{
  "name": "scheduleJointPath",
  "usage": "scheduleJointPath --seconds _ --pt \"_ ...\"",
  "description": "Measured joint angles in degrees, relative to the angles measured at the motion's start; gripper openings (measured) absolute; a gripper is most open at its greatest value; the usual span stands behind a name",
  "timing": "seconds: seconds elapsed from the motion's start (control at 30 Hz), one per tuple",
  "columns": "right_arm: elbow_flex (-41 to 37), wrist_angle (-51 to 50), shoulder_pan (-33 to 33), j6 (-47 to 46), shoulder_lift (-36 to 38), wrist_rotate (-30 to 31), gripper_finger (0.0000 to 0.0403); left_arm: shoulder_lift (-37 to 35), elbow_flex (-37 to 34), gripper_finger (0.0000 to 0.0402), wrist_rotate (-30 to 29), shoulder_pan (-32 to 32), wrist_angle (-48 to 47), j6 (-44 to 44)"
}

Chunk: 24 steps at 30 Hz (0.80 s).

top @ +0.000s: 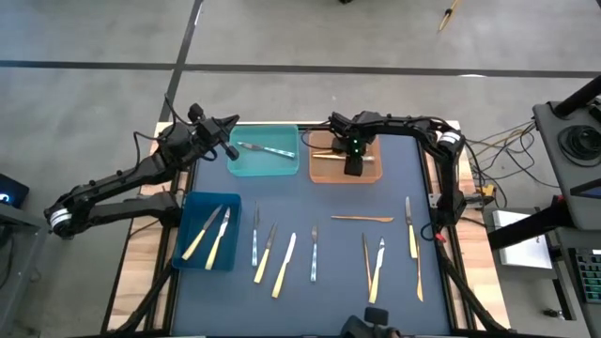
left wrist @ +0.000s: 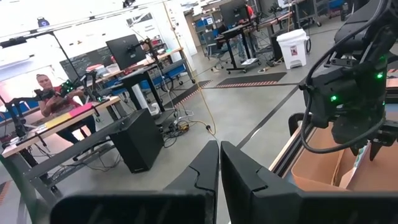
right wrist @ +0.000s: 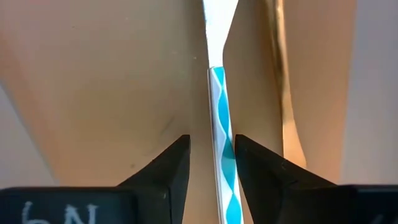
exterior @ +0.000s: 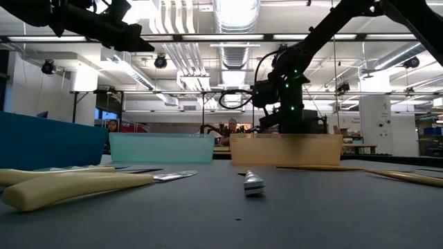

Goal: Sort silverware by color (type)
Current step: Put the white knife into the light blue bin

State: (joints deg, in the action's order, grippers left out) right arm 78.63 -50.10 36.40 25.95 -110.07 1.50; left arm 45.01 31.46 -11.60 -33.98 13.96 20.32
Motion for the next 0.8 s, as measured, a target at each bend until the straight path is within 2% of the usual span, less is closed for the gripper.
scheduleJointPath --seconds 0.23,0.53,0.8 --pt "0.15 -0.05 -0.02 0.16 -0.95 -0.32 0.0094 0.00 0.00 0.0000 0.00 0.00 0.02 0.00" --pt "0.09 0.07 -0.04 0.68 -0.80 -0.59 0.0022 0.00 0.00 0.0000 0.00 0.01 0.04 -0.26" --pt "-0.07 0.59 -0.04 0.13 0.32 -0.38 0.0022 0.00 0.00 0.0000 0.02 0.00 0.05 -0.29"
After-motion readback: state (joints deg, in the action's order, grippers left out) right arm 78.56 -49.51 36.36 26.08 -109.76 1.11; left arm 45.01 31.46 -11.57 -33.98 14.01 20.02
